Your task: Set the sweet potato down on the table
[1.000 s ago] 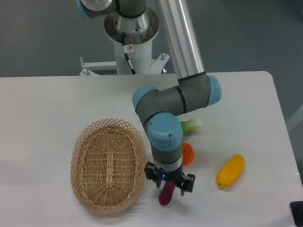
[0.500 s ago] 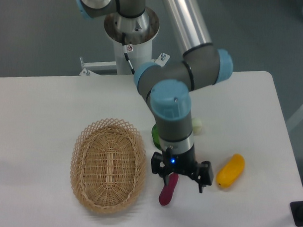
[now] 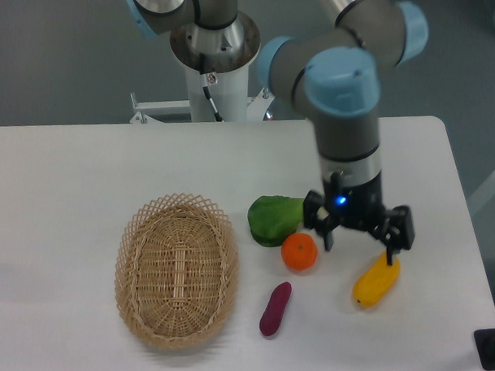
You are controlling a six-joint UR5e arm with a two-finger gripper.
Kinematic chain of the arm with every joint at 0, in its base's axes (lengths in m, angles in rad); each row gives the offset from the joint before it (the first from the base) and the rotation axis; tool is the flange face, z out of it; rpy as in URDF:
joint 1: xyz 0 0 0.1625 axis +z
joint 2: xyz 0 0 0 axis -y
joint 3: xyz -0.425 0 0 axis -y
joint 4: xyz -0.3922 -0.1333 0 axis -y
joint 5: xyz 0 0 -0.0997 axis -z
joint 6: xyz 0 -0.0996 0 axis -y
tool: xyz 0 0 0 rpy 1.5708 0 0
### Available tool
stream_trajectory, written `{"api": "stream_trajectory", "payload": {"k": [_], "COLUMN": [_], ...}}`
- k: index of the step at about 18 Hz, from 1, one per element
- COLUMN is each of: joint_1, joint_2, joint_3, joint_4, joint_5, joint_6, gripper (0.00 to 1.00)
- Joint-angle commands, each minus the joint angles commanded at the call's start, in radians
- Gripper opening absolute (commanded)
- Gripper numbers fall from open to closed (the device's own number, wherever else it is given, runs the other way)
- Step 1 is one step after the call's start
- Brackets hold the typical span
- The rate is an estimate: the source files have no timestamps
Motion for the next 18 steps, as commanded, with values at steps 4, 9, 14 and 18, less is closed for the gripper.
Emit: {"api": "stream_trajectory", "payload": {"k": [4, 9, 14, 18], "joint_1": [0.092, 0.198, 0.23, 0.235], "joint_2": [0.038, 0.057, 0.057, 0.057], "joint_3": [-0.005, -0.031, -0.037, -0.038], "joint_4": [-0.115, -0.134, -0.131, -0.126], "joint_5": [0.0, -0.055, -0.058, -0.058], "joint_6": [0.236, 0.401, 0.444, 0.444], "gripper": [1.0, 1.0, 1.0, 1.0]}}
